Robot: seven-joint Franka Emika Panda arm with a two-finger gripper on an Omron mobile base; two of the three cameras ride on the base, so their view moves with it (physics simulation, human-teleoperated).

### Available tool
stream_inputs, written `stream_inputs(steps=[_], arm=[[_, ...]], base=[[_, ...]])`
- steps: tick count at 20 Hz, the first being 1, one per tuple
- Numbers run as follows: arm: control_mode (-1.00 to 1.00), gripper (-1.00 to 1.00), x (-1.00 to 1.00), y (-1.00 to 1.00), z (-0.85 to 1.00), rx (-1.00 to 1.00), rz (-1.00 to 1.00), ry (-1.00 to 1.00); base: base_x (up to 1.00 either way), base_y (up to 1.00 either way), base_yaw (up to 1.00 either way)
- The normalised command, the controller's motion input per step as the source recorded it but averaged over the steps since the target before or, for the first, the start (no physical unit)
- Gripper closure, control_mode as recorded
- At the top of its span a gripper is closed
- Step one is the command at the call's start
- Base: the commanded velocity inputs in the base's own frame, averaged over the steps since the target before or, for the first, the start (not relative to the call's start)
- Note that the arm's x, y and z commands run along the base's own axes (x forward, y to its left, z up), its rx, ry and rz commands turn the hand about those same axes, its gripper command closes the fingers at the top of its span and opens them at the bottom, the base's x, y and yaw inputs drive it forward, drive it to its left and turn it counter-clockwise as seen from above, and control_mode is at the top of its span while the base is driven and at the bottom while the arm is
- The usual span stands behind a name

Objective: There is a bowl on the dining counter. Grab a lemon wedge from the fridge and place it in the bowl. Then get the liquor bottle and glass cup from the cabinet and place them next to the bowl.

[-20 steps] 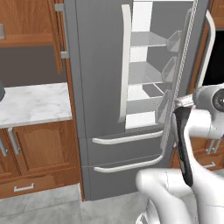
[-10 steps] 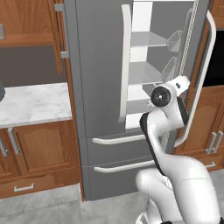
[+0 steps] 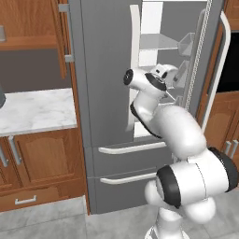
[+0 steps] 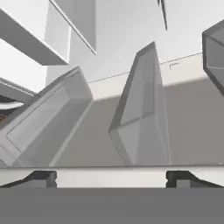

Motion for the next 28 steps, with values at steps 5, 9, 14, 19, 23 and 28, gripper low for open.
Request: stream_inputs(steps=[5,9,14,19,23,28], arm=[[-1.00,-1.00,0.50,-0.70,-0.01,-0.18,-0.28,0.44],[-1.00,-1.00,0.02,-1.00,0.00,0.00,-0.28,0.36],[-1.00,-1.00,-0.01,-1.00,0.00,0.00,-0.26,0.30],[-1.00,-1.00,-0.24,-1.00,0.00,0.00,-0.25,0.23],[-1.00,-1.00,-0.53,-1.00,0.00,0.08,-0.18,0.14],[-1.00,-1.00,-0.87,-0.89,0.00,0.20,-0.10,0.03]], base=[[0.00,0.00,0.00],[0.00,0.00,0.00],[0.00,0.00,0.00],[0.00,0.00,0.00],[0.00,0.00,0.00],[0.00,0.00,0.00]])
